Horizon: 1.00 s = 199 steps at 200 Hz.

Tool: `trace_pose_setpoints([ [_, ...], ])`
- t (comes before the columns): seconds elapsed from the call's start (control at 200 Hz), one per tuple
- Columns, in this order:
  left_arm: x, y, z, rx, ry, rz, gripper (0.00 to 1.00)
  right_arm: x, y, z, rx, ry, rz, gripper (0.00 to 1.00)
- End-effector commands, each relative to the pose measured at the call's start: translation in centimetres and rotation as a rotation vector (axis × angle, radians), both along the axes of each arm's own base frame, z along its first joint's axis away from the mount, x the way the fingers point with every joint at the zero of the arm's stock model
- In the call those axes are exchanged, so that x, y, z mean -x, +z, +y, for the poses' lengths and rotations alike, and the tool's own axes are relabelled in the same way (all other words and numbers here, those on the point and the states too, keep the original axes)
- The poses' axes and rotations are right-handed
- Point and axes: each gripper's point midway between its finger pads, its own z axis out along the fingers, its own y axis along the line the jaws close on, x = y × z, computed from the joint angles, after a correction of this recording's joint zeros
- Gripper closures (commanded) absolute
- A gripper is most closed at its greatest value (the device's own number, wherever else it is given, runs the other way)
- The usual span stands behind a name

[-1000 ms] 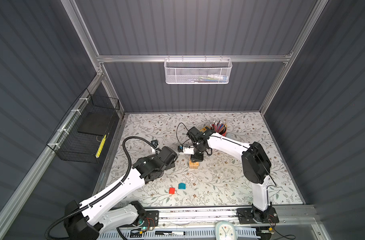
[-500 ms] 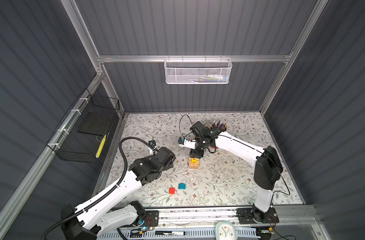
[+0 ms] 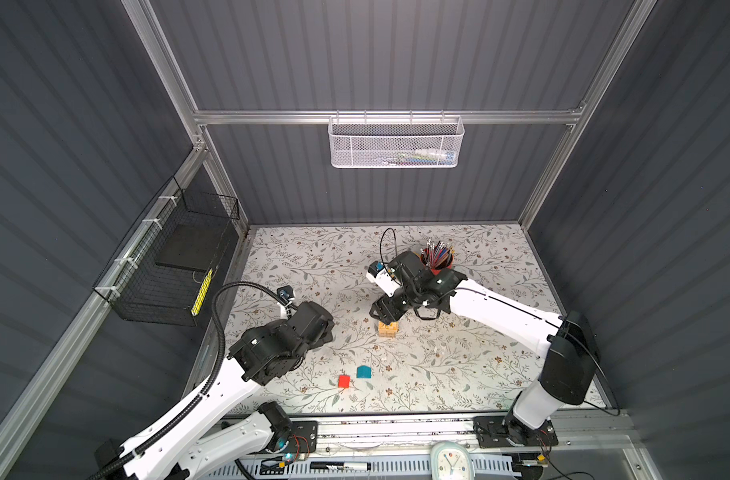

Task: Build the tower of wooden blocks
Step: 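Move the right gripper to the red cube and grasp it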

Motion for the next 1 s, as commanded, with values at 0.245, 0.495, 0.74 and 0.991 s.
trace_pose_setpoints([
  [0.245,2.3,1.5,2.9,0.025,0.065,-0.003,0.00,4.5,-2.2,1.6,0.024,-0.252,0.091,0.19],
  [0.495,3.0,2.3,3.8,0.023,0.076,-0.004,0.00,9.3,-4.8,5.5,0.091,0.059,0.027,0.22],
  [0.74,4.0,3.3,5.0,0.031,0.090,-0.012,0.00,12.6,-7.8,8.0,0.142,0.337,0.009,0.28],
  [0.991,4.4,3.6,5.5,0.035,0.094,-0.013,0.00,14.4,-10.3,9.6,0.170,0.504,-0.009,0.34],
])
